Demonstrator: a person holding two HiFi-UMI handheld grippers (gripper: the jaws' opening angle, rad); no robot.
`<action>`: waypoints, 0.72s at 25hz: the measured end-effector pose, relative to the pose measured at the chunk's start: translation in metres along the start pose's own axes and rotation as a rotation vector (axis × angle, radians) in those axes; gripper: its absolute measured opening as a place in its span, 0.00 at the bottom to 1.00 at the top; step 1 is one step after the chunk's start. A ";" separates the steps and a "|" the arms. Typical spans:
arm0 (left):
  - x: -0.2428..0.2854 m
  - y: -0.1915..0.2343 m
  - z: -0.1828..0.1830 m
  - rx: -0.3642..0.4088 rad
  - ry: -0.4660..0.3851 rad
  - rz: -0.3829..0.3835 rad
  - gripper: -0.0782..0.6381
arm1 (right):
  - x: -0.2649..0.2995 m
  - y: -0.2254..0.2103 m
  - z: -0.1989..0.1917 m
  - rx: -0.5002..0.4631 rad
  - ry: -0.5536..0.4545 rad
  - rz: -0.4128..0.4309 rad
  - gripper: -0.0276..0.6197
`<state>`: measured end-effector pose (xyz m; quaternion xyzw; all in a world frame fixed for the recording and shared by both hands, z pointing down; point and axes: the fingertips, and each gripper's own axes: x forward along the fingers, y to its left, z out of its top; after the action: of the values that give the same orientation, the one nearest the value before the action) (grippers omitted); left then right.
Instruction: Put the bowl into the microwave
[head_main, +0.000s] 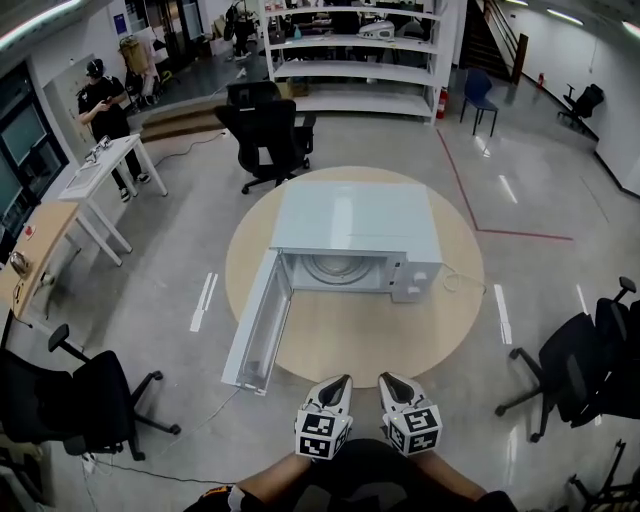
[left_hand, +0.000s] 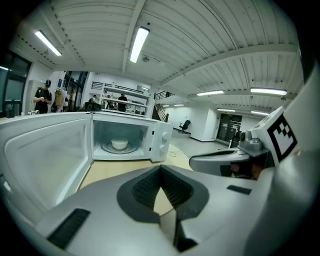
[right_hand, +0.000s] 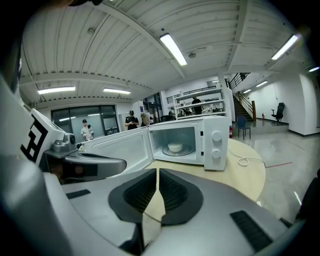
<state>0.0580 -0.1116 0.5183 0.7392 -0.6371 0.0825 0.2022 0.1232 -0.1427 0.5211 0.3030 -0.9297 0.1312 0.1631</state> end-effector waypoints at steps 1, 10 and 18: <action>-0.004 -0.008 -0.004 -0.001 -0.001 0.007 0.18 | -0.009 -0.001 -0.006 -0.006 0.004 0.003 0.09; -0.046 -0.081 -0.035 -0.003 -0.032 0.069 0.18 | -0.093 -0.012 -0.043 -0.058 0.005 0.004 0.09; -0.080 -0.141 -0.062 0.007 -0.013 0.068 0.18 | -0.158 -0.010 -0.070 -0.062 0.012 0.015 0.09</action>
<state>0.1899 0.0008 0.5171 0.7183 -0.6630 0.0868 0.1923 0.2653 -0.0442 0.5262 0.2899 -0.9346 0.1055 0.1771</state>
